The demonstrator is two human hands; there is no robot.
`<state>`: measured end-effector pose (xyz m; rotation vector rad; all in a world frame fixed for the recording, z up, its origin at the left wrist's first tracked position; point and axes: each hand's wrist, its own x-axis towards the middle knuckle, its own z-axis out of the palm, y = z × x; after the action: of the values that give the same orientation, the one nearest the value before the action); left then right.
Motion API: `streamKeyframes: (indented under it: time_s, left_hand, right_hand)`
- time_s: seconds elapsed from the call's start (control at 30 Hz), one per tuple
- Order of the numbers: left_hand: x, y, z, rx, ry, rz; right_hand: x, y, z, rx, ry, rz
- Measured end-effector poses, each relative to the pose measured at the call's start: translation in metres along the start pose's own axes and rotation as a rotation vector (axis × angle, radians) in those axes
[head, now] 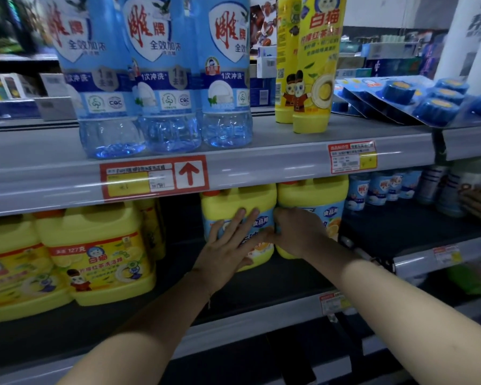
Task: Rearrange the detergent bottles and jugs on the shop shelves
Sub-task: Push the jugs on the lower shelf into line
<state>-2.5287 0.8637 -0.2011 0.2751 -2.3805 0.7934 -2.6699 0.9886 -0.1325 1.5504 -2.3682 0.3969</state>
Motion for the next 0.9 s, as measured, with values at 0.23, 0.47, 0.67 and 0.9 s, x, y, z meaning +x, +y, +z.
streamKeyframes:
  time_s: [0.23, 0.47, 0.67, 0.9]
  left_hand:
    - [0.001, -0.002, -0.003, 0.02, -0.012, 0.034]
    - [-0.003, -0.014, -0.011, -0.234, -0.216, 0.123]
    - [-0.022, -0.032, -0.032, -0.325, -0.042, 0.128]
    - [-0.105, -0.087, -0.07, 0.017, -0.007, -0.217]
  right_hand:
    - [-0.004, 0.001, 0.008, -0.005, 0.033, -0.025]
    - [-0.004, -0.002, 0.005, 0.109, -0.078, 0.049]
    - [-0.01, -0.034, -0.001, 0.068, -0.139, -0.103]
    - [0.001, -0.131, 0.002, 0.265, -0.15, -0.356]
